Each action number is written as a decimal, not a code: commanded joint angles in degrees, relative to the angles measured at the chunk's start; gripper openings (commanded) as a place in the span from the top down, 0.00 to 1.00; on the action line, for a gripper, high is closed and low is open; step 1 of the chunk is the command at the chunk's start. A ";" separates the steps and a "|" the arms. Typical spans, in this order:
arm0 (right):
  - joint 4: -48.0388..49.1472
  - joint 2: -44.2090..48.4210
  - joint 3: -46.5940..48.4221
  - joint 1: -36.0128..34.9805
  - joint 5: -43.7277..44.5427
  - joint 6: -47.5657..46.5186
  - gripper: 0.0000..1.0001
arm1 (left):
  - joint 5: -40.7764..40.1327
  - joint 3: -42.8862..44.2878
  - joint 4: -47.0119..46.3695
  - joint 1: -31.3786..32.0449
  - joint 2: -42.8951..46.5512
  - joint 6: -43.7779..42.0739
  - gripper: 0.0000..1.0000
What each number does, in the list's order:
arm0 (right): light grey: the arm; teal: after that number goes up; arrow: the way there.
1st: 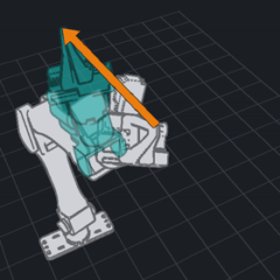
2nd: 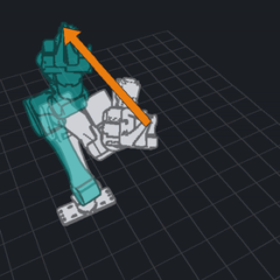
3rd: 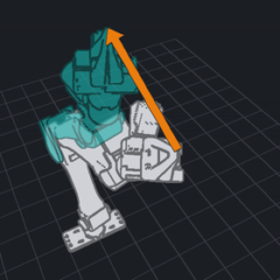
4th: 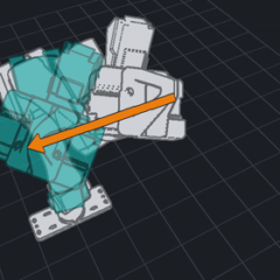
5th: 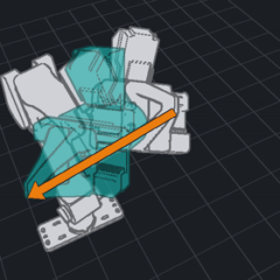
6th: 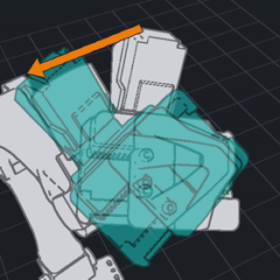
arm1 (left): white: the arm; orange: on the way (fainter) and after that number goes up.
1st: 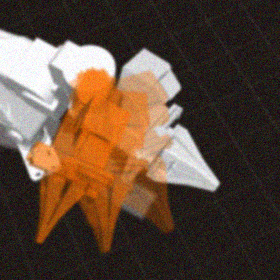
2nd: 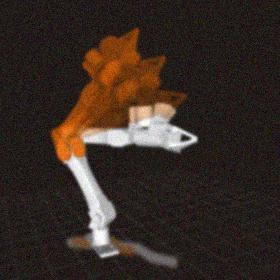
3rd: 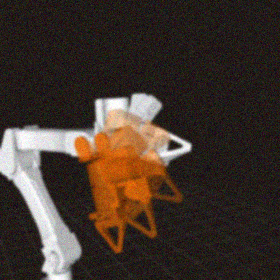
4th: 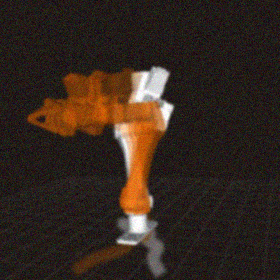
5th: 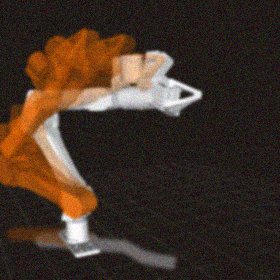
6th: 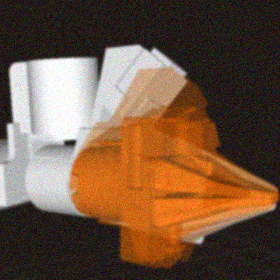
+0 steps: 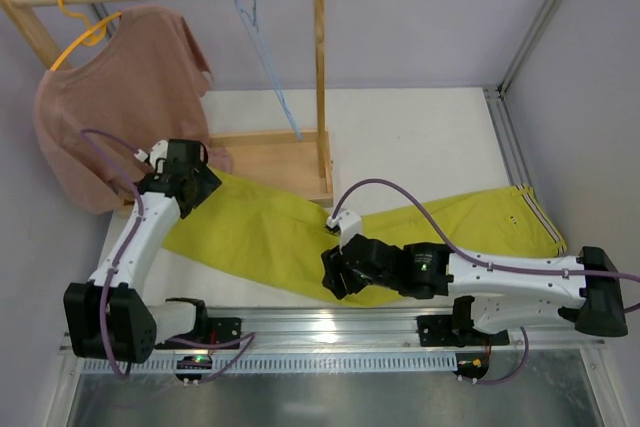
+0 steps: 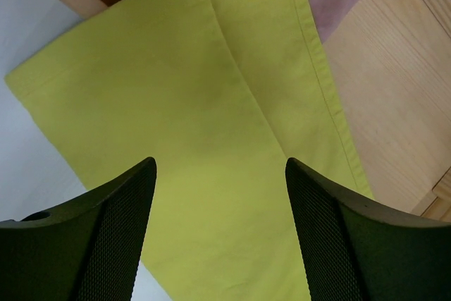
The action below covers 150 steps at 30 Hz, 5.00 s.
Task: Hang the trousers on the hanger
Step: Fold the trousers
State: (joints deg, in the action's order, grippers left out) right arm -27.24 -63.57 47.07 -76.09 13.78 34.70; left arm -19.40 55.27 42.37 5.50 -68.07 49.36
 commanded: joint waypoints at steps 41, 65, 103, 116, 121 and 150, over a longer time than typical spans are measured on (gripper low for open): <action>10.37 7.06 -1.90 17.82 -4.64 -8.68 0.41 | 4.90 5.91 -8.18 -0.31 -23.25 4.86 1.00; 11.60 -3.75 0.22 18.09 -7.01 -9.30 0.41 | -0.46 9.15 -0.37 0.92 -18.76 6.71 0.36; 11.43 1.87 -5.85 18.09 -4.64 -9.82 0.41 | 13.42 16.28 -17.05 -10.07 -33.09 -25.80 0.34; 11.33 2.58 -6.29 18.26 -4.11 -10.18 0.41 | 15.62 15.66 -17.59 -10.07 -35.46 -27.04 0.57; 11.69 2.31 -6.38 18.18 -4.20 -9.91 0.41 | 15.62 16.01 -17.06 -10.07 -35.90 -27.13 0.89; 12.66 1.17 -7.17 18.26 -2.97 -11.32 0.41 | -4.34 31.30 4.74 -6.11 -43.72 3.19 0.33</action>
State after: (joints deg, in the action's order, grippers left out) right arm -16.29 -63.83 40.23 -57.89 9.30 24.36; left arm -22.57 84.16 45.39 -0.38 -110.00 49.84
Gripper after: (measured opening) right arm 0.592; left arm 0.678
